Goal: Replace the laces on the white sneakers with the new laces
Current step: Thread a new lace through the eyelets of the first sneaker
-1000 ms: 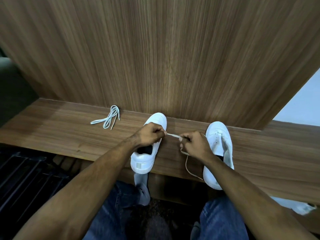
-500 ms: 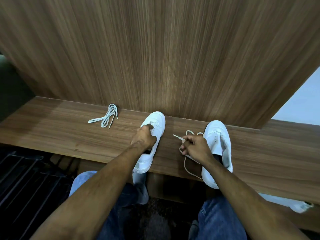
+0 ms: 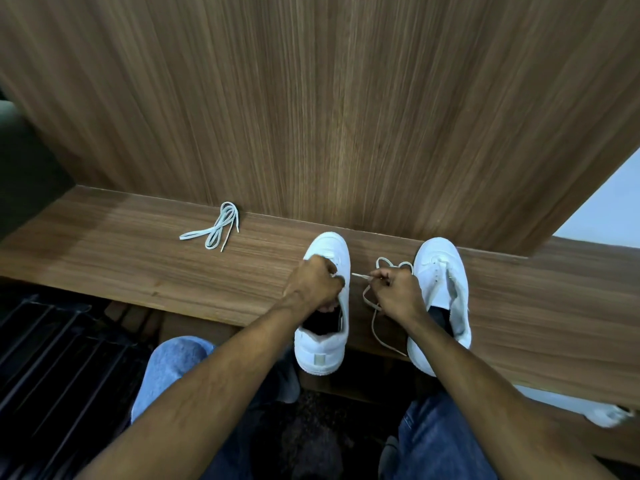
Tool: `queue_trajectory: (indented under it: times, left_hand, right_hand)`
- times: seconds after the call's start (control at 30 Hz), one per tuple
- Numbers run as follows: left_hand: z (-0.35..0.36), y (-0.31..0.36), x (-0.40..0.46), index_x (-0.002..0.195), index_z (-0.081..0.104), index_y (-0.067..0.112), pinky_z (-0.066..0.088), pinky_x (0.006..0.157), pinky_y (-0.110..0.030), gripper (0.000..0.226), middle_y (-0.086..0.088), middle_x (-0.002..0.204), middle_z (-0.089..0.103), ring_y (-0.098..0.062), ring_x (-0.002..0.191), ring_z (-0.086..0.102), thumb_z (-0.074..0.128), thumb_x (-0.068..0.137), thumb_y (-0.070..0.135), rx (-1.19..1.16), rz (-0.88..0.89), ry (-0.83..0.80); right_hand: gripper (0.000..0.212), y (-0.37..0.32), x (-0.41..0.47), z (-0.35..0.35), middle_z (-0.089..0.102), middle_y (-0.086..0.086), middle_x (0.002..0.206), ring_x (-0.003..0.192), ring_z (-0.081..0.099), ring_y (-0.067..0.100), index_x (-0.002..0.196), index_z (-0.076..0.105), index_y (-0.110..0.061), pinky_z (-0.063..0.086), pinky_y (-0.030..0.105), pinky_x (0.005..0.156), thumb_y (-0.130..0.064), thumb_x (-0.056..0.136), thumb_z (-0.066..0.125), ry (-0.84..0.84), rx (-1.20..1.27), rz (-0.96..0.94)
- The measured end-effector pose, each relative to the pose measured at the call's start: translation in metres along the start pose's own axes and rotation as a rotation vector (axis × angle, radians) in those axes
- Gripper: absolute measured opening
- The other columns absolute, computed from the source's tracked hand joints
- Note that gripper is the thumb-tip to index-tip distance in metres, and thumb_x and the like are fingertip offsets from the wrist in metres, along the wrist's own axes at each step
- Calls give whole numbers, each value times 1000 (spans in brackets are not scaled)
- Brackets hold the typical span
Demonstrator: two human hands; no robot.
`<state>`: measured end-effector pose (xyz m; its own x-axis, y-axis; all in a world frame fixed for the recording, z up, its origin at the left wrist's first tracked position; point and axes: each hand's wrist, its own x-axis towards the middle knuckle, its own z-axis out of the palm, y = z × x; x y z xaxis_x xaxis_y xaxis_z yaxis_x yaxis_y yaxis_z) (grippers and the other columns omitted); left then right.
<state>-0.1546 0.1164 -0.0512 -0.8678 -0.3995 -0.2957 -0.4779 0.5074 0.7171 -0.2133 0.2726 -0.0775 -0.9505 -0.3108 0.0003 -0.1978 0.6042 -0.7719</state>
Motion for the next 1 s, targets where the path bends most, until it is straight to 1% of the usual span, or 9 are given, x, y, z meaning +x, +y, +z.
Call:
queue_trajectory:
  times: [0.07, 0.13, 0.23, 0.3, 0.47, 0.63, 0.77, 0.87, 1.0]
  left_hand:
    - [-12, 6, 7, 95, 70, 31, 57, 76, -37, 17, -7, 91, 73, -26, 81, 69, 59, 82, 27, 203, 113, 132]
    - [-23, 7, 18, 104, 69, 33, 52, 87, -37, 24, 2, 104, 71, -24, 99, 64, 61, 82, 29, 301, 156, 200]
    - [-31, -1, 42, 117, 65, 27, 50, 93, -37, 37, 2, 118, 65, -21, 108, 60, 66, 80, 25, 351, 175, 41]
    - [-28, -9, 50, 118, 66, 25, 51, 91, -37, 43, -3, 122, 62, -22, 107, 60, 71, 75, 23, 407, 178, -59]
    - [-16, -25, 61, 104, 72, 28, 53, 83, -35, 28, -5, 113, 53, -23, 97, 61, 70, 78, 18, 360, 239, -8]
    - [-7, -34, 73, 77, 69, 43, 55, 88, -36, 22, -2, 112, 66, -17, 98, 65, 75, 70, 23, 118, 182, -16]
    - [-5, -31, 73, 87, 77, 24, 55, 88, -33, 19, 3, 100, 73, -14, 92, 67, 77, 72, 13, 2, 143, -1]
    - [-5, -34, 74, 88, 77, 20, 54, 88, -32, 20, 6, 97, 73, -11, 91, 67, 76, 72, 10, -38, 149, -2]
    - [-4, -33, 74, 89, 78, 18, 54, 89, -32, 20, 5, 96, 74, -11, 92, 67, 76, 72, 9, -58, 160, 12]
  right_hand:
    - [19, -1, 5, 3, 56, -8, 49, 43, 52, 1, 76, 72, -15, 39, 19, 54, -10, 89, 59, 5, -16, -17]
    - [21, 0, 12, 8, 61, -5, 52, 49, 55, 4, 69, 70, -20, 45, 27, 60, -14, 86, 61, 12, -32, -25]
    - [15, -2, 23, 14, 71, -9, 69, 69, 66, 10, 71, 71, -31, 55, 36, 70, -32, 82, 61, 4, -29, 1]
    - [14, -5, 28, 16, 72, -10, 74, 74, 67, 11, 73, 71, -31, 56, 37, 72, -32, 83, 61, -14, -41, -2]
    - [13, -7, 41, 18, 72, -7, 78, 72, 65, 12, 86, 74, -24, 52, 31, 65, -25, 88, 61, -57, -171, -106]
    - [11, -7, 53, 20, 70, -7, 76, 73, 64, 15, 80, 70, -27, 54, 36, 67, -27, 85, 60, -124, -246, -141]
    - [11, -5, 56, 22, 69, -8, 75, 73, 64, 16, 74, 67, -29, 54, 39, 69, -30, 83, 59, -136, -208, -102]
    - [13, -2, 56, 26, 69, -9, 73, 71, 64, 16, 71, 65, -31, 54, 43, 68, -36, 78, 54, -138, -142, -114]
    - [11, 0, 58, 27, 70, -8, 75, 72, 64, 16, 75, 68, -26, 54, 41, 69, -26, 82, 61, -131, -129, -136]
